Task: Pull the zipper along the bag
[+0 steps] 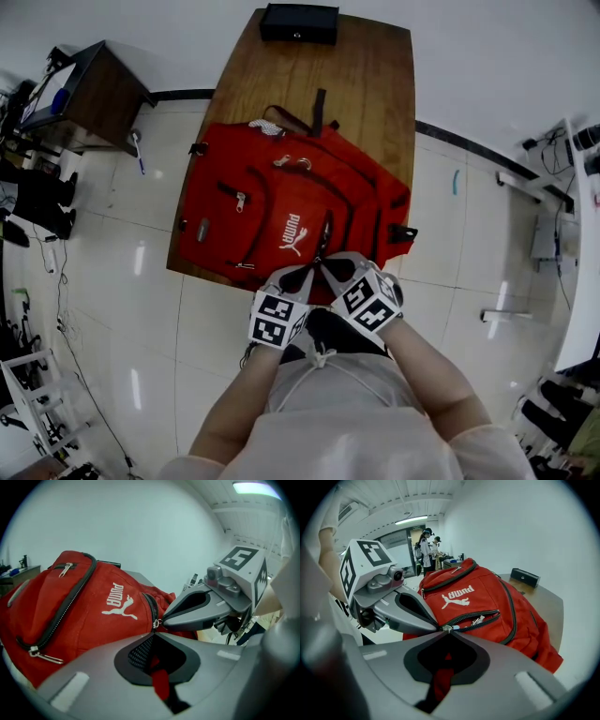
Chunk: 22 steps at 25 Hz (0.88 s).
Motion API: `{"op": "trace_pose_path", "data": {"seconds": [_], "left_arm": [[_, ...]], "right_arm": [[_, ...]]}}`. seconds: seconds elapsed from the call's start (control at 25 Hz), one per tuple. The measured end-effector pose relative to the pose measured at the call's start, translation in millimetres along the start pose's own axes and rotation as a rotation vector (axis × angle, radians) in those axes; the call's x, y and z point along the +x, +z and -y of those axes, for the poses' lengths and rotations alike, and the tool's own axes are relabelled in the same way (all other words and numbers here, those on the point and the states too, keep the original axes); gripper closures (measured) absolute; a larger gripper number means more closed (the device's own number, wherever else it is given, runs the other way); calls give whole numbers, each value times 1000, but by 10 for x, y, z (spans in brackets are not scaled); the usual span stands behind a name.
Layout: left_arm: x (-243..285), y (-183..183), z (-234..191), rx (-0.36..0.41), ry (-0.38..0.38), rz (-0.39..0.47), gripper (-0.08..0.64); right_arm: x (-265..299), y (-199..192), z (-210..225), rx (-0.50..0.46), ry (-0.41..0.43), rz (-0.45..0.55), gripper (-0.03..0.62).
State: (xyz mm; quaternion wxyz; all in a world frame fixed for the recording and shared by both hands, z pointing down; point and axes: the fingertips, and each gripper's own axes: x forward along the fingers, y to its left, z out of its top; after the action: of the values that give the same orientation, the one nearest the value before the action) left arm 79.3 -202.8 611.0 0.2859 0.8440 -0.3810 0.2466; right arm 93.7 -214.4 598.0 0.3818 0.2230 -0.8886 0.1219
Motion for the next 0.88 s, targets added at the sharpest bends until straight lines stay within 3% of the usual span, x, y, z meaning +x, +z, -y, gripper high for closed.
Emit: {"op": "trace_pose_path", "data": {"seconds": [0.36,0.88], "left_arm": [[19,24,-18,-77,-18,-31,554],[71,36,23,-54,-33,-62,554]], "right_arm": [[-61,57,257,-18,-30,1,583],[-46,211,686,62,-107,43,583]]}}
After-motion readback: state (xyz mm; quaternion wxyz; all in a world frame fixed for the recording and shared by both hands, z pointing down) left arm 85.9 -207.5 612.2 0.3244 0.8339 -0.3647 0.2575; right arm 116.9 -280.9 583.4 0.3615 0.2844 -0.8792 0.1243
